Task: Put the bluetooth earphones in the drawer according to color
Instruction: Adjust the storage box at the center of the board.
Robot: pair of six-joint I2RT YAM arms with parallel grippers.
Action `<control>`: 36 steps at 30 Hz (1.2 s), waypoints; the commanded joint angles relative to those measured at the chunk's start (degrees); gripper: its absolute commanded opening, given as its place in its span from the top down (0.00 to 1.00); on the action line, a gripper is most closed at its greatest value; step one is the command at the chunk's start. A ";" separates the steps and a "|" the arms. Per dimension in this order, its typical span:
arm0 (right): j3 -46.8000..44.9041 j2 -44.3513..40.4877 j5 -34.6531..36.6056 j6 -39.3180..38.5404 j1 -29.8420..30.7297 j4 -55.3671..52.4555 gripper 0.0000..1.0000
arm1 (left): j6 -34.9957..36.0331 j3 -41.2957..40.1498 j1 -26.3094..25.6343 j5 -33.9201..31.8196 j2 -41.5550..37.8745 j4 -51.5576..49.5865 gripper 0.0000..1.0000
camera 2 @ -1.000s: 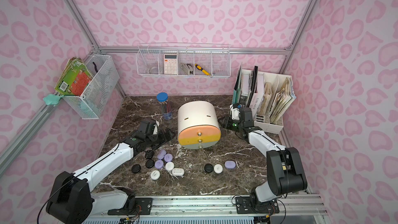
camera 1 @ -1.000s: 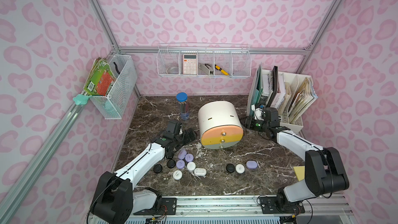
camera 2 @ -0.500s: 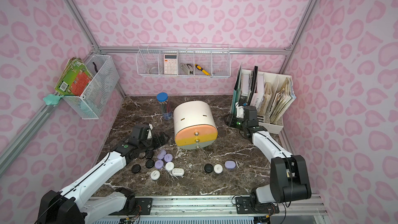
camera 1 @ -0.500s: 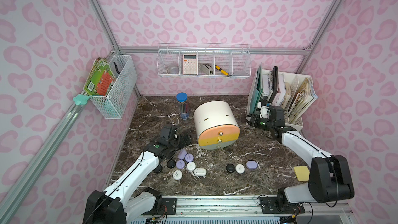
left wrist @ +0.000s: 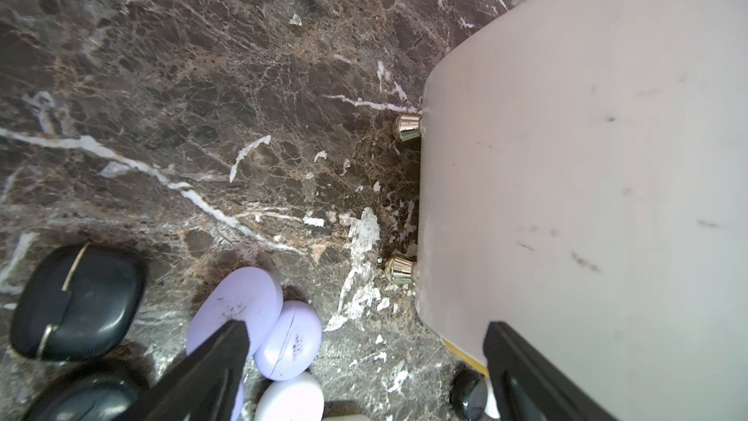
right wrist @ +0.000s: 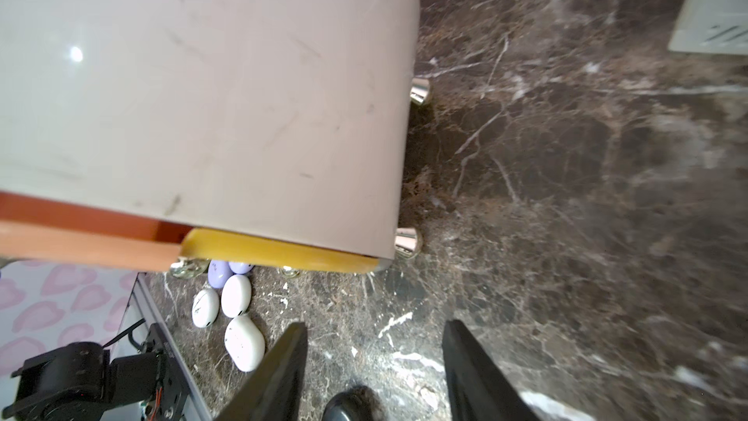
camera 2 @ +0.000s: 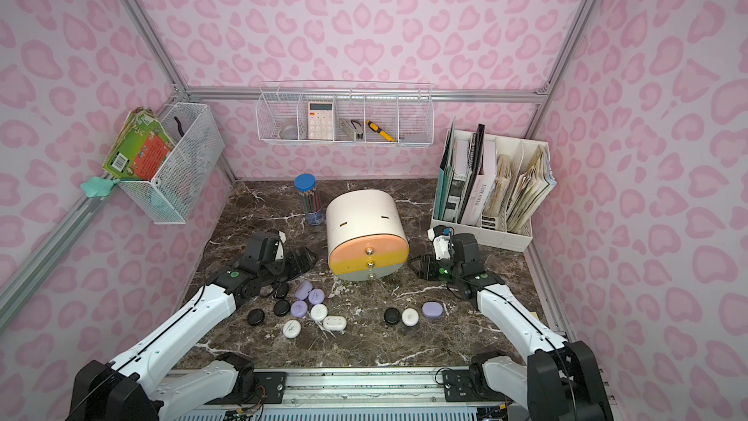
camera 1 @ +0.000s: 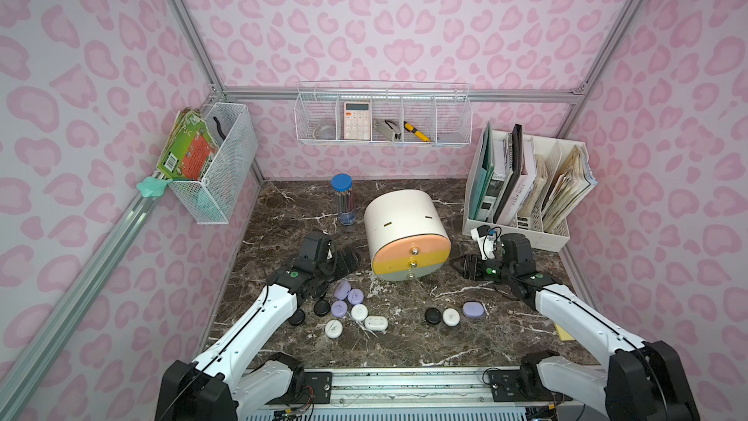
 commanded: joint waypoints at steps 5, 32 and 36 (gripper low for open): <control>2.24 8.12 -2.35 3.32 2.59 12.60 0.45 | -0.18 -1.06 0.34 0.44 -0.50 0.75 0.04; 7.97 22.67 7.33 9.88 7.13 26.98 0.46 | 0.00 -2.58 0.96 0.16 -2.71 0.17 0.04; 5.79 16.46 6.70 6.43 7.60 22.50 0.45 | -0.48 -2.11 0.96 0.80 -3.88 -1.19 0.04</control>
